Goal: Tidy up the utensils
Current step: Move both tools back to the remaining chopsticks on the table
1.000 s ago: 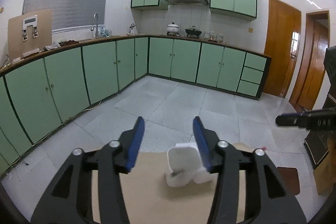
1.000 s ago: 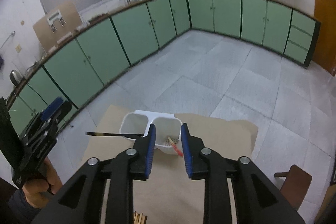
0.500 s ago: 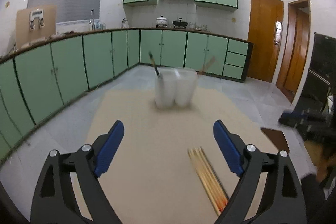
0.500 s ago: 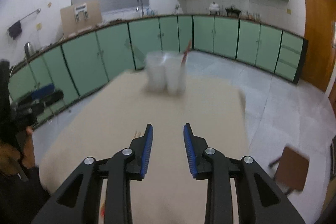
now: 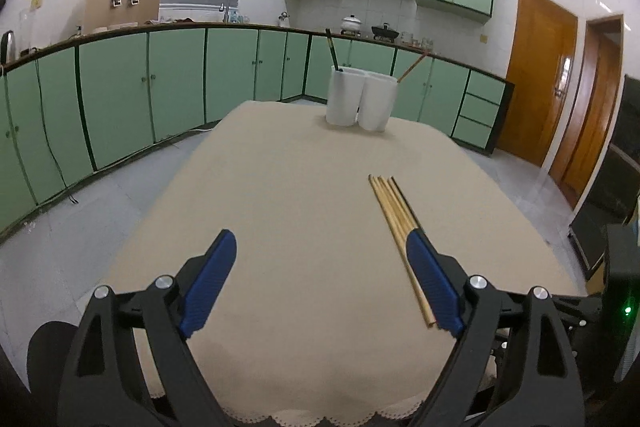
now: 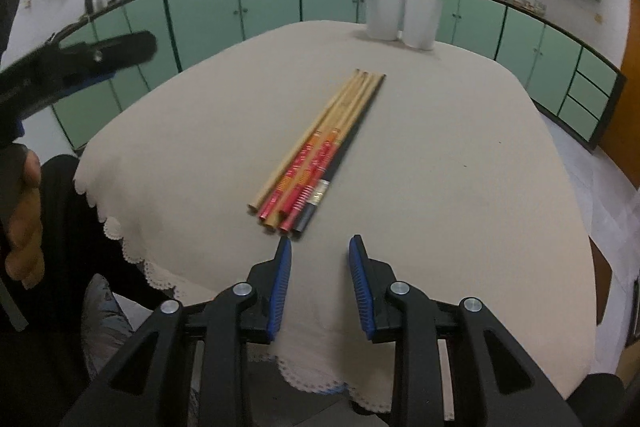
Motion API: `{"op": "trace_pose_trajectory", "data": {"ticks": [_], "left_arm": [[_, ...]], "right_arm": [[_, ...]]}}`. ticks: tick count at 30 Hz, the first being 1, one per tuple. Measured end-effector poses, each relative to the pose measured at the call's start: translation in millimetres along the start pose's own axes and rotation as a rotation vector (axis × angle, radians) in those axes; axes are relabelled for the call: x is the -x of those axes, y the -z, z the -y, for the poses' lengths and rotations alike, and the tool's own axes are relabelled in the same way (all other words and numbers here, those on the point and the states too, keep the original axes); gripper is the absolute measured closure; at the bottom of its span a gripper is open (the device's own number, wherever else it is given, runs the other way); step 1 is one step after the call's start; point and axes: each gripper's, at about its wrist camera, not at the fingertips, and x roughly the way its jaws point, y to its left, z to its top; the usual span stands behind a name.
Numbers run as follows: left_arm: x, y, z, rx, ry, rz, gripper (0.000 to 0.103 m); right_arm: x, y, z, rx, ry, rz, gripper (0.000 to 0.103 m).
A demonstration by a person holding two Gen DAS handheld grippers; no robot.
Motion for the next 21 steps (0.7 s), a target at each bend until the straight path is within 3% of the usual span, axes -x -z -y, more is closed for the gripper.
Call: {"op": "trace_pose_trajectory", "data": {"ticks": [7,13,21], "left_arm": [[-15,5,2,-0.008,0.019,-0.055,0.021],[-31,30,29,-0.108,0.072,-0.139,0.026],[-52,45,48,-0.161,0.101,-0.216,0.031]], "right_arm": [[-3,-2,14,-0.056,0.029,0.032,0.074],[3,1,41,-0.137,0.045,0.033,0.074],[7,6,58,-0.21,0.046,0.034,0.073]]}}
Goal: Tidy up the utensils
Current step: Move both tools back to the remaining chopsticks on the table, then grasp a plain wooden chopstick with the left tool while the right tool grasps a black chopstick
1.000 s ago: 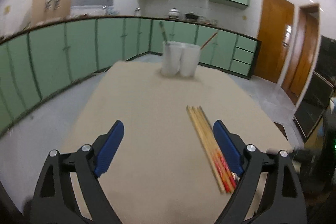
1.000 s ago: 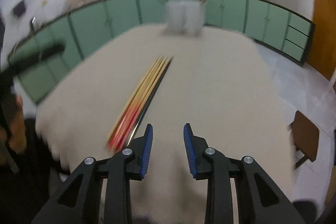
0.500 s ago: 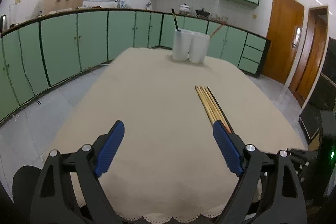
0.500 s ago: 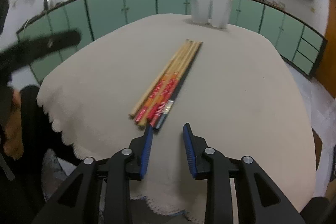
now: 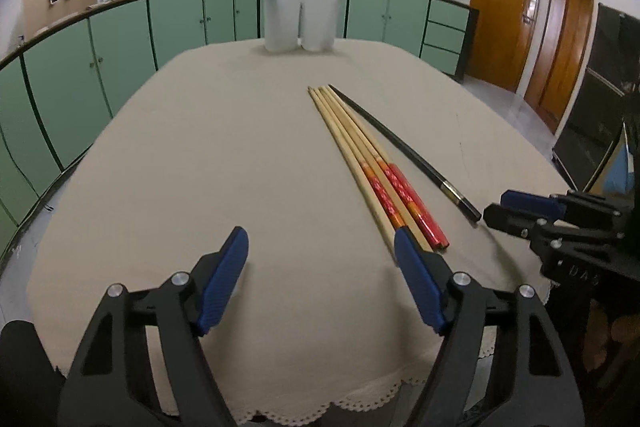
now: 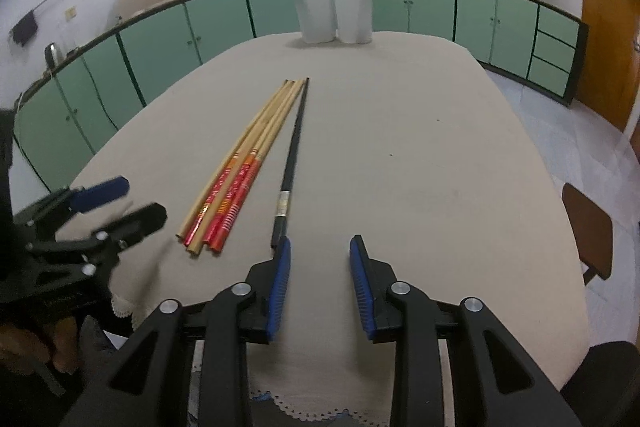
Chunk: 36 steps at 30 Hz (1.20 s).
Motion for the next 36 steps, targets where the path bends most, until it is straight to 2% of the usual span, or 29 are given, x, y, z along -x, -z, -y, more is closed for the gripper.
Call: {"op": "trace_pose_trajectory", "data": {"ticks": [5,9,13,18,24,30,32,34,36], "left_arm": [[-1,1,10,-0.029,0.015,-0.005,0.031],[-10,3,15,-0.05,-0.007,-0.034,0.031],[-9,1,7,-0.015,-0.033,-0.031,0.034],[-9,-1,5,-0.001,-0.023,-0.025,0.035],[-10,-2,4,0.011,-0.033,-0.019,0.048],[-11,-4,-5,0.05,-0.073,-0.012,0.073],[-11,-4,-8,0.059,-0.077,-0.01,0.086],[-11,-4,-10,0.064,-0.075,-0.008,0.095],[-10,-4,-10,0.064,-0.077,-0.004,0.096]], "right_arm": [[-1,1,-3,0.011,0.002,-0.002,0.072],[-1,1,-4,0.013,0.002,-0.002,0.072],[0,1,-8,0.029,0.0,0.001,0.072],[-1,1,-20,0.079,-0.013,-0.001,0.072],[7,1,-19,0.089,-0.007,0.023,0.072],[4,6,-29,0.13,-0.029,0.006,0.072],[0,6,-33,0.143,-0.034,0.0,0.072],[-3,6,-36,0.148,-0.028,0.004,0.072],[-8,3,-36,0.144,-0.015,0.015,0.072]]}}
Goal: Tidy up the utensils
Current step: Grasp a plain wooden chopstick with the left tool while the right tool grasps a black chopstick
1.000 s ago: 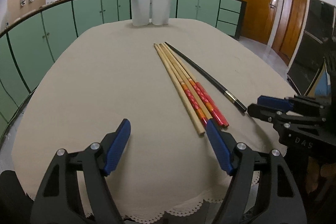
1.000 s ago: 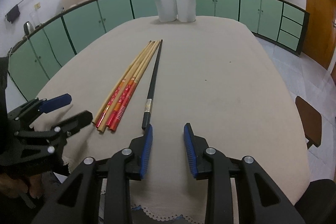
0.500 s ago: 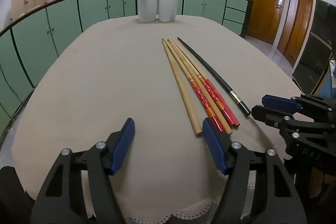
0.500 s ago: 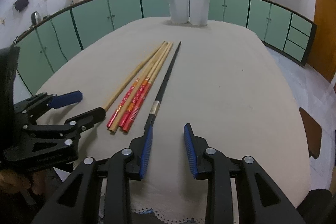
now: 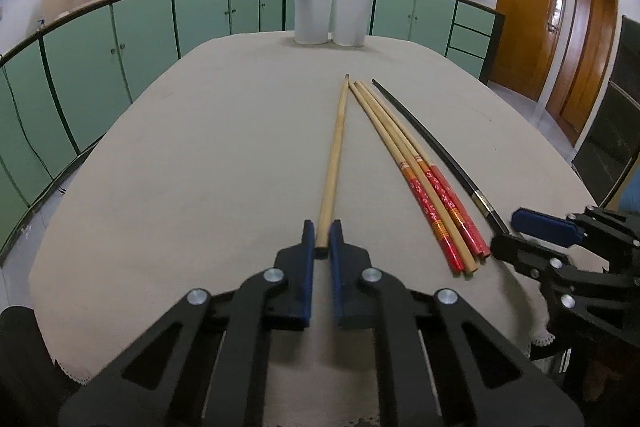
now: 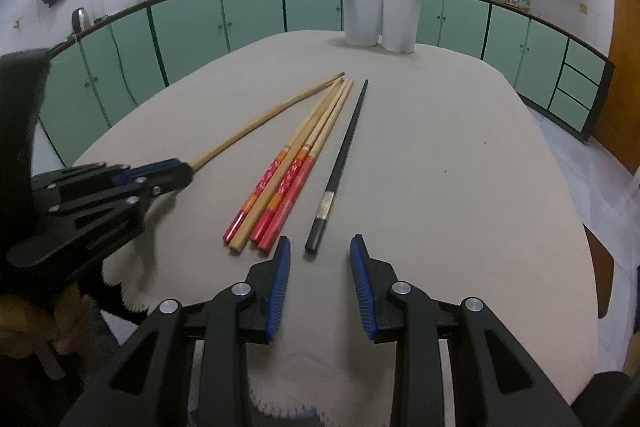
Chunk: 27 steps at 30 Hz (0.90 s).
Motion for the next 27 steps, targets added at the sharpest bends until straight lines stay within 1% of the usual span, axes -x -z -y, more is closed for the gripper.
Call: {"op": "trace_pose_trajectory", "data": {"ticks": [1,2,3,4,10,11,13,14,16,18,19,20,22,23,24,27], "left_arm": [[1,0,0,0.001,-0.007,0.004,0.096],[1,0,-1,0.005,-0.013,0.007,0.096],[1,0,-3,0.011,-0.021,0.01,0.096],[2,0,-6,0.023,-0.038,0.015,0.096],[4,1,-18,0.069,-0.088,0.021,0.095],[3,0,-18,0.068,-0.085,0.016,0.094],[4,0,-17,0.062,-0.081,0.015,0.092],[3,0,-16,0.06,-0.073,0.012,0.086],[3,0,-15,0.05,-0.062,0.011,0.079],[2,-2,-15,0.041,-0.047,0.008,0.079],[1,-2,-15,0.036,-0.037,0.007,0.08],[-1,-3,-14,0.028,-0.03,0.005,0.083],[-1,-4,-15,0.025,-0.01,-0.001,0.097],[0,-4,-15,0.027,-0.006,0.001,0.097],[2,-3,-14,0.028,-0.001,-0.001,0.097],[9,-9,-16,0.043,0.01,-0.005,0.097]], "right_arm": [[-1,-1,0,-0.003,0.005,0.002,0.073],[-4,-3,0,-0.009,0.011,0.006,0.076],[-5,-4,2,-0.019,0.028,0.014,0.087],[-6,-5,3,-0.029,0.04,0.017,0.096],[-1,-2,33,-0.169,0.14,0.03,0.096],[-1,-1,37,-0.188,0.14,0.027,0.096],[0,-1,42,-0.208,0.113,0.02,0.096],[1,-1,41,-0.204,0.106,0.02,0.095],[2,0,39,-0.195,0.094,0.021,0.091],[2,1,36,-0.18,0.09,0.02,0.088],[1,1,35,-0.175,0.092,0.021,0.087],[0,1,35,-0.171,0.093,0.022,0.087],[-1,-1,36,-0.169,0.093,0.019,0.09],[-1,-2,36,-0.168,0.094,0.013,0.094],[0,-2,37,-0.168,0.093,0.01,0.096],[7,-6,39,-0.191,0.086,0.007,0.096]]}}
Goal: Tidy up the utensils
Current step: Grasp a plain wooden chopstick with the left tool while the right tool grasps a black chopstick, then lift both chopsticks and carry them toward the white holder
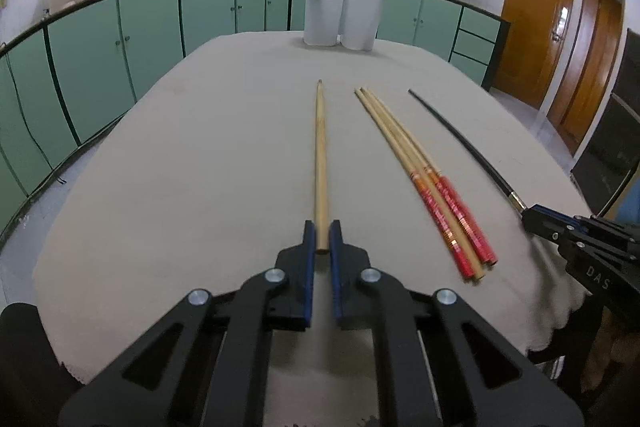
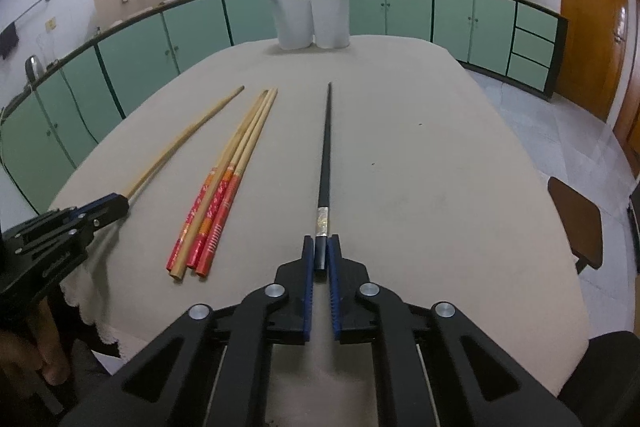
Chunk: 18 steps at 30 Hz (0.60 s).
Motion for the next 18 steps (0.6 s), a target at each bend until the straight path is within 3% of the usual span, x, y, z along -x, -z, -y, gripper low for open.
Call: {"op": "trace_pose_trajectory", "data": {"ticks": [8,18], "left_arm": [[32,-30,-2,0.033,0.002,0.0,0.097],[72,-89,-2,0.024,0.036,0.032,0.097]], "right_arm": [[48,-32,3,-0.032,-0.018,0.066,0.096],[102,-111,-8,0.068,-0.065,0.125,0.097]]}}
